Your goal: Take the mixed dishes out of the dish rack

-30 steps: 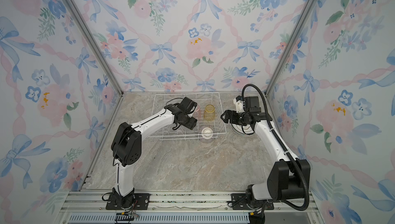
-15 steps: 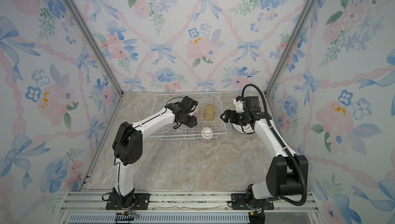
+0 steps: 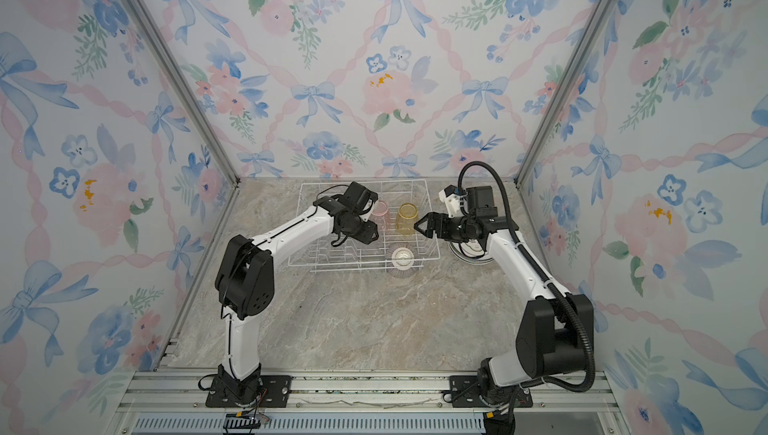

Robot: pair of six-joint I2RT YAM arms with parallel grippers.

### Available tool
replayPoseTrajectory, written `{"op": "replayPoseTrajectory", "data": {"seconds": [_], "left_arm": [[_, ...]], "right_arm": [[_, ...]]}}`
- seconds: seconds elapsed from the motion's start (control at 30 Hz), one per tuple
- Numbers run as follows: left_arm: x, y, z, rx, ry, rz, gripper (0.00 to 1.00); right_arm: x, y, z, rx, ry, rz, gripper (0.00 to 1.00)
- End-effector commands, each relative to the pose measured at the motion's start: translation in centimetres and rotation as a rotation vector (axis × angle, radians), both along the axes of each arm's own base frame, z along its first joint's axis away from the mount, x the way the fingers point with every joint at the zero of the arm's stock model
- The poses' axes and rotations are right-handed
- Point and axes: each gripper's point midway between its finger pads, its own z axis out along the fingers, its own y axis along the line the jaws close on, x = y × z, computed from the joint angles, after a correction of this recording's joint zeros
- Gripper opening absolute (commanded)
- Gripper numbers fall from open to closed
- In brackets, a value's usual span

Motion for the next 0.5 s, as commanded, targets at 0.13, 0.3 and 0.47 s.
{"op": "replayPoseTrajectory", "data": {"seconds": [0.13, 0.3, 0.47], "left_arm": [[-0.4, -0.6, 4.5, -0.125, -0.021, -0.034, 0.00], [-0.7, -0.6, 6.4, -0.179, -0.034, -0.050, 0.00], [-1.5, -1.0, 9.0, -0.267, -0.054, -0.082, 0.00]], "right_arm": [[-0.4, 3.7, 0.8, 0.139, 0.011, 0.096, 0.91], [-0.9, 5.1, 0.9, 0.177, 0.019, 0.135, 0.90], [-1.1, 6.1, 0.6, 0.208, 0.035, 0.154, 0.85]]}}
